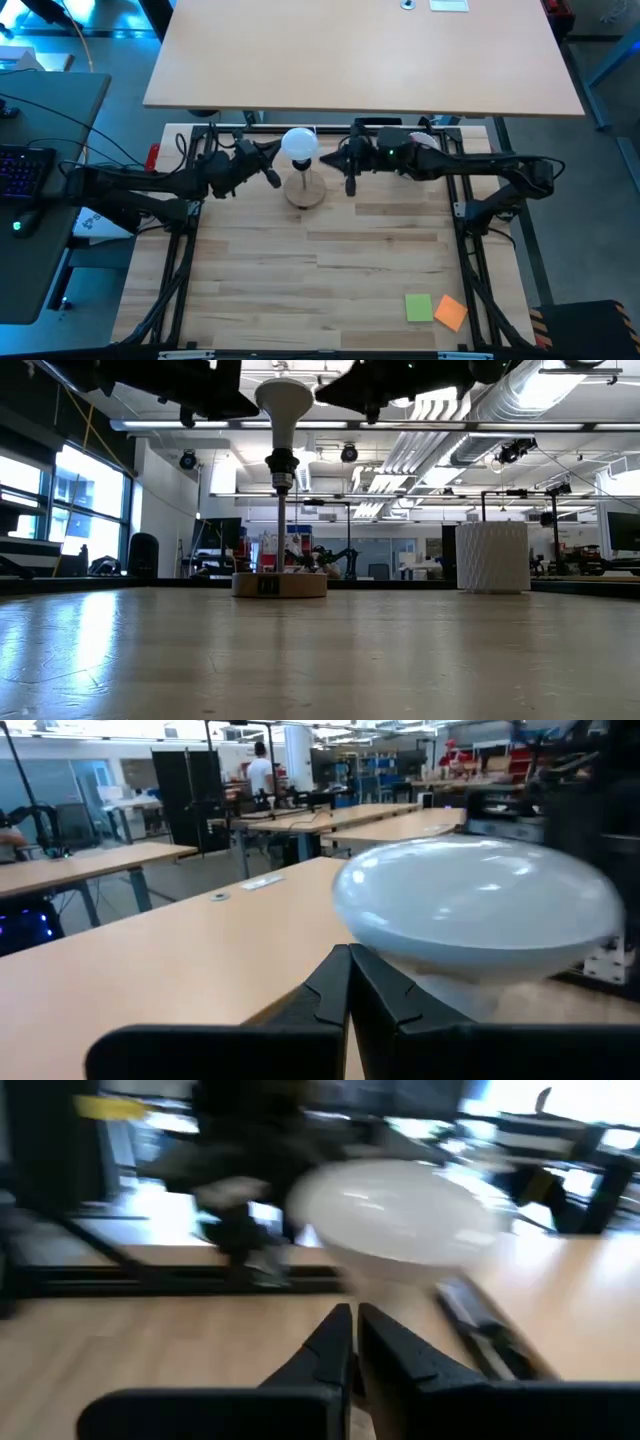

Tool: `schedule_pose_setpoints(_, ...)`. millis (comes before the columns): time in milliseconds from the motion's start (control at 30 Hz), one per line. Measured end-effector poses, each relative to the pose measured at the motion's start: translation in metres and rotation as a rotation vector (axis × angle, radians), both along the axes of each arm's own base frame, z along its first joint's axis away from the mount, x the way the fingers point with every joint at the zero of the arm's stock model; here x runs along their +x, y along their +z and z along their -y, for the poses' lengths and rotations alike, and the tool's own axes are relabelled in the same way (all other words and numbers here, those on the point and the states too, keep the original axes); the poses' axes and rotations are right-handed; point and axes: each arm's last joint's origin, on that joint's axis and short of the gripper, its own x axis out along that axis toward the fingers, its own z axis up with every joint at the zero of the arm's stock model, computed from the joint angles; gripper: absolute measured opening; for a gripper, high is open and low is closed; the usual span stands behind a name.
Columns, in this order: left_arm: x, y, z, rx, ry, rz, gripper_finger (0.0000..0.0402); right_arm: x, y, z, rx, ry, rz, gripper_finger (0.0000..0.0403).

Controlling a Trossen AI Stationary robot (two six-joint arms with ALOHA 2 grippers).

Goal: Screw lightbulb
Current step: Insert the lightbulb into the brown lamp

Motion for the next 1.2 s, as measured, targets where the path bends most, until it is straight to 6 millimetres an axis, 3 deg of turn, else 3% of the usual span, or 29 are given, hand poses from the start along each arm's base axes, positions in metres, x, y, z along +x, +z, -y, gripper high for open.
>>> schedule_pose_setpoints(167, -0.007, 0.008, 0.009, 0.003, -0.007, 0.041, 0.0000, -0.010, 0.006, 0.018, 0.008, -0.197, 0.014, 0.0016)
schedule_pose_setpoints(333, -0.005, 0.009, 0.016, -0.017, -0.036, 0.073, 0.0000, -0.009, 0.009, 0.030, 0.049, -0.201, 0.093, 0.0016)
schedule_pose_setpoints(600, 0.005, 0.003, 0.011, -0.018, -0.013, 0.081, 0.0000, -0.002, 0.007, 0.020, 0.087, -0.038, 0.107, 0.0016)
schedule_pose_setpoints(933, 0.013, -0.006, -0.005, -0.018, 0.051, 0.056, 0.0000, 0.009, 0.007, -0.011, 0.056, 0.067, 0.134, 0.0016)
schedule_pose_setpoints(1067, 0.007, -0.005, -0.003, -0.021, 0.070, 0.029, 0.0000, 0.007, 0.009, -0.015, 0.006, 0.072, 0.128, 0.0016)
schedule_pose_setpoints(1200, -0.006, 0.003, 0.004, -0.019, 0.119, 0.013, 0.0000, -0.002, 0.012, -0.005, 0.008, 0.029, 0.089, 0.0016)
